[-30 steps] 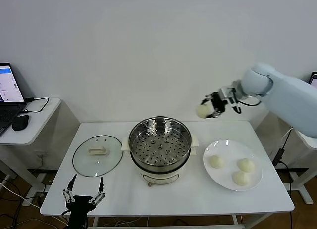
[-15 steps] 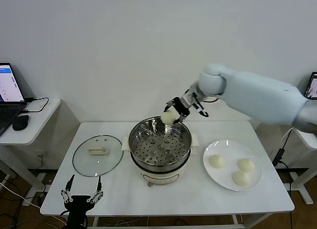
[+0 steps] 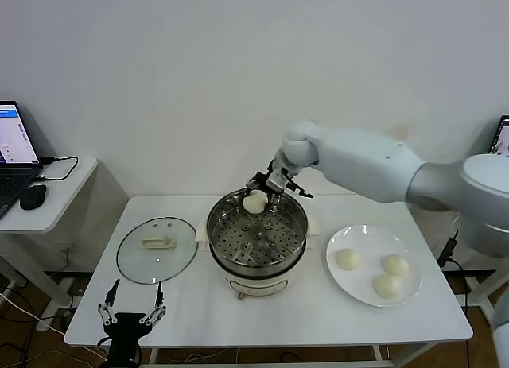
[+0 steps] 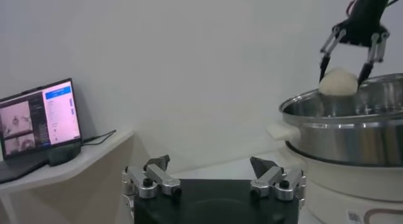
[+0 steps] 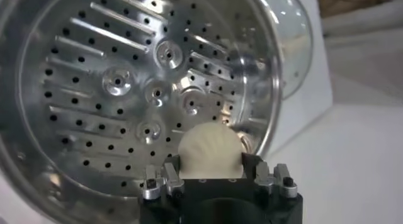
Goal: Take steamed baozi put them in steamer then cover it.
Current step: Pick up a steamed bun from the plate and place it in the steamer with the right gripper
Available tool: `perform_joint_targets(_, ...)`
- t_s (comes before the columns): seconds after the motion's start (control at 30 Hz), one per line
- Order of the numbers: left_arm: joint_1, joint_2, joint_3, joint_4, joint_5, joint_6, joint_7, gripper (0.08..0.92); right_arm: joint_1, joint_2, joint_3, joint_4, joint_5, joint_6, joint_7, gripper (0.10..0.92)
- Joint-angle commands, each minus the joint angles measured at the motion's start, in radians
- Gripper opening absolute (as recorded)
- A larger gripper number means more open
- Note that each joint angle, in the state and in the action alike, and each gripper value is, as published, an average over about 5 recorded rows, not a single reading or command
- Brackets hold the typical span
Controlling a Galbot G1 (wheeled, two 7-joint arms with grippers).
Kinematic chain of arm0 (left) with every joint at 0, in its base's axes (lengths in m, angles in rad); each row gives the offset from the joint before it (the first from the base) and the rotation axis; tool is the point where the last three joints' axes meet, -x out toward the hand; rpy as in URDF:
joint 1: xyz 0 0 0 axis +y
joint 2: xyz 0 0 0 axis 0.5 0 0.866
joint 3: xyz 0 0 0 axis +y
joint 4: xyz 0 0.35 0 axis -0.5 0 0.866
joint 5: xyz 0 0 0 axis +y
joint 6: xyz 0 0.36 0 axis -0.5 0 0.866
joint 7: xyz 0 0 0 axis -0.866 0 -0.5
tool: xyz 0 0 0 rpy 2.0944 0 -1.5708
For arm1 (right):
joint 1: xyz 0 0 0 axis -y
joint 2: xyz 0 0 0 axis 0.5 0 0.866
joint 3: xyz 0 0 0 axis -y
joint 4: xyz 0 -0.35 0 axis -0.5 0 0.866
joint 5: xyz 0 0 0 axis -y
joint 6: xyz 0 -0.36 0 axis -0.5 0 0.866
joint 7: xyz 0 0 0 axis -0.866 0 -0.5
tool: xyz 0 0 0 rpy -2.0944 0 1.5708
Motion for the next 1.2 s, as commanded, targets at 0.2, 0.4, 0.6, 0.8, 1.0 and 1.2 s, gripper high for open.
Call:
perform_joint_targets(0.2, 0.006, 0.001, -0.004, 0.002, 0.001, -0.01, -0.002, 0.823, -0.064, 0.082, 0.005, -0.125, -0.134, 0.107, 0.043, 0.618)
perform_joint_targets(0.4, 0.005, -0.002, -0.002, 0.008, 0.008, -0.019, -0.003, 0.823, -0.063, 0.095, 0.002, -0.126, -0.146, 0.115, 0.049, 0.638)
perform_joint_targets(0.6, 0.005, -0.005, 0.004, 0.008, 0.012, -0.02, -0.003, 0.823, -0.005, 0.075, -0.012, -0.072, -0.101, 0.098, 0.032, 0.748)
perform_joint_targets(0.8, 0.012, -0.005, 0.008, -0.003, 0.013, -0.018, -0.002, 0.823, 0.133, -0.034, -0.061, 0.144, 0.17, -0.109, -0.082, 0.82)
perform_joint_targets(1.0, 0.022, 0.005, 0.016, -0.03, 0.014, -0.008, -0.001, 0.823, 0.284, -0.252, -0.117, 0.422, 0.44, -0.509, -0.172, 0.823)
perform_joint_targets(1.2, 0.024, 0.018, 0.028, -0.061, 0.005, 0.032, -0.013, 0.823, 0.341, -0.483, -0.143, 0.576, 0.472, -0.766, -0.17, 0.823)
